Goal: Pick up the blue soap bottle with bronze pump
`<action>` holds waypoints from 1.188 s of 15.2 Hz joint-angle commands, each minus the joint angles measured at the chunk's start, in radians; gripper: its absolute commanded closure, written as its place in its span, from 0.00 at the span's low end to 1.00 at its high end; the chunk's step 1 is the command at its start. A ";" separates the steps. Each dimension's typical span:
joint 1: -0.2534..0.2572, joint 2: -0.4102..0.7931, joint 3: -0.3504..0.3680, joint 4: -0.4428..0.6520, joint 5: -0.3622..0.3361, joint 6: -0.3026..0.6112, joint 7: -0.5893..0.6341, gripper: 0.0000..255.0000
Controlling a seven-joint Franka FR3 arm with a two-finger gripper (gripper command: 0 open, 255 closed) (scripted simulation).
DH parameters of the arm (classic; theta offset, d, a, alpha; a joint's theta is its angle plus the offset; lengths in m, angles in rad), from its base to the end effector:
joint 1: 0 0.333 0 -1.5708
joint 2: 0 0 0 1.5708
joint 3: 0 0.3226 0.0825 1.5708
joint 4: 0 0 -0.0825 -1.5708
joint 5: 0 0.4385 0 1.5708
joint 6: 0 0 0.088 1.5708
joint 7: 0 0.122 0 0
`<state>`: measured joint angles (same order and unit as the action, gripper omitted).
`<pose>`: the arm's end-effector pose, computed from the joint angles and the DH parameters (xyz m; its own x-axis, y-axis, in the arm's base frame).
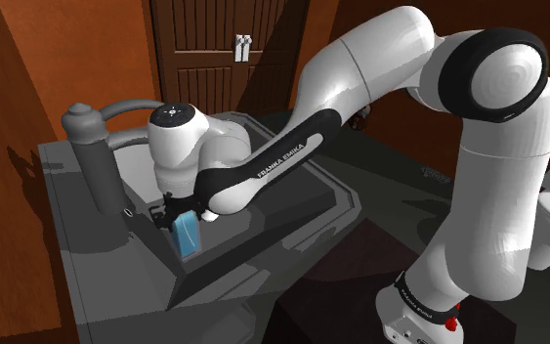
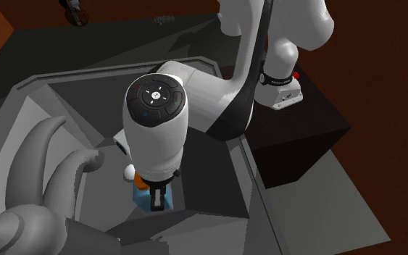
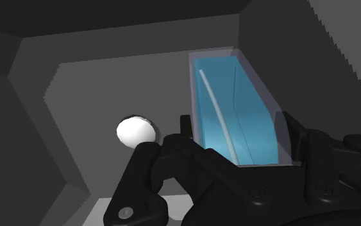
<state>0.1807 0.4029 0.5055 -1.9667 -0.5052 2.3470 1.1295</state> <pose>0.5220 0.4030 0.2484 0.9768 -0.1253 0.1738 -0.1366 -0.9891 0.0549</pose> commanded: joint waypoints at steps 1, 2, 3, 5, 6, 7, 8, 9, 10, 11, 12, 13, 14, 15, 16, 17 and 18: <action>0.000 0.003 -0.002 -0.001 -0.001 0.000 0.001 1.00; 0.001 0.003 -0.002 0.000 -0.001 -0.001 0.002 1.00; 0.002 0.004 -0.002 -0.001 -0.002 0.000 0.003 1.00; 0.002 0.005 -0.002 0.000 -0.002 -0.001 0.003 1.00; 0.001 0.004 -0.002 0.000 -0.002 0.000 0.002 1.00; -0.001 0.000 -0.001 -0.005 0.000 0.002 0.001 1.00; -0.004 -0.009 0.003 -0.003 0.008 -0.007 -0.006 1.00; -0.007 -0.017 0.008 -0.001 0.016 -0.016 -0.012 1.00; -0.010 -0.026 0.012 0.001 0.024 -0.025 -0.019 1.00; -0.013 -0.035 0.016 0.003 0.032 -0.035 -0.026 1.00; -0.016 -0.043 0.020 0.006 0.040 -0.044 -0.032 1.00; -0.018 -0.051 0.023 0.009 0.048 -0.053 -0.038 1.00; -0.021 -0.060 0.027 0.012 0.056 -0.063 -0.045 1.00; -0.023 -0.068 0.030 0.016 0.064 -0.073 -0.051 1.00; -0.026 -0.075 0.034 0.019 0.071 -0.082 -0.057 1.00; -0.028 -0.083 0.037 0.023 0.079 -0.092 -0.064 1.00; -0.030 -0.091 0.040 0.027 0.086 -0.102 -0.070 1.00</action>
<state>0.1535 0.3185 0.5428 -1.9452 -0.4259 2.2551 1.0673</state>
